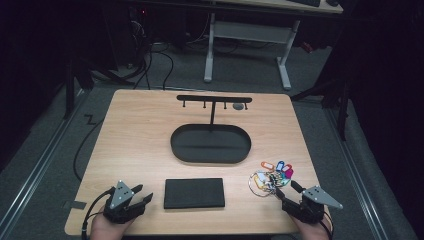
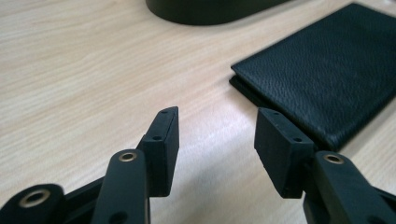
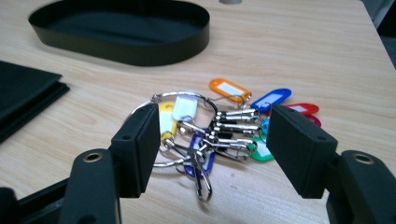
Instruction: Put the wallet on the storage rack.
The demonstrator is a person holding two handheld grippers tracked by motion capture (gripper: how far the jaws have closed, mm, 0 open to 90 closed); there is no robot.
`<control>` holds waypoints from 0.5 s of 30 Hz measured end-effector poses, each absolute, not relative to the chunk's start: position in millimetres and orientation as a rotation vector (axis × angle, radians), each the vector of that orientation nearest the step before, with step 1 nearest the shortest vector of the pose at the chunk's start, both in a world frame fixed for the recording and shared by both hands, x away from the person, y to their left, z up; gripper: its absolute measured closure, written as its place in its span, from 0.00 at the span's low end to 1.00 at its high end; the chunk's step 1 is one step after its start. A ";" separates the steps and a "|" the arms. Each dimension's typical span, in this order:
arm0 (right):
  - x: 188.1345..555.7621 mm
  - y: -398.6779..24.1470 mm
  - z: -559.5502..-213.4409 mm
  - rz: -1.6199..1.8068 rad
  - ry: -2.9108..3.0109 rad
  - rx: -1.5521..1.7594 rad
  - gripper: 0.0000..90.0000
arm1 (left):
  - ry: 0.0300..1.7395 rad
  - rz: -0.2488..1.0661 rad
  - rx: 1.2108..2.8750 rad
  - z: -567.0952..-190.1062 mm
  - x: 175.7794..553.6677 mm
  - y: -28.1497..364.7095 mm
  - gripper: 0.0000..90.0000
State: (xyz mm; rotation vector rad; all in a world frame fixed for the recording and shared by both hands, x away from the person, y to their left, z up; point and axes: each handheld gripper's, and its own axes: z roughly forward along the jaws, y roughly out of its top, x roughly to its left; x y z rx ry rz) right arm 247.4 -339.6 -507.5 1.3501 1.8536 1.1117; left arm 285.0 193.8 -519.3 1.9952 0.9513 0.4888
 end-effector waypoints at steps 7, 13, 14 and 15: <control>247.9 -341.4 -509.6 1.098 1.859 1.355 0.40 | 0.901 0.492 2.050 -521.5 284.3 178.9 0.56; 250.3 -340.2 -509.5 1.114 1.883 1.356 0.41 | 0.887 0.480 2.077 -523.1 280.1 173.0 0.58; 250.7 -338.5 -509.5 1.118 1.891 1.351 0.41 | 0.886 0.477 2.077 -522.9 279.0 172.8 0.59; 251.2 -336.1 -509.4 1.121 1.900 1.351 0.43 | 0.884 0.476 2.080 -522.8 278.0 172.5 0.60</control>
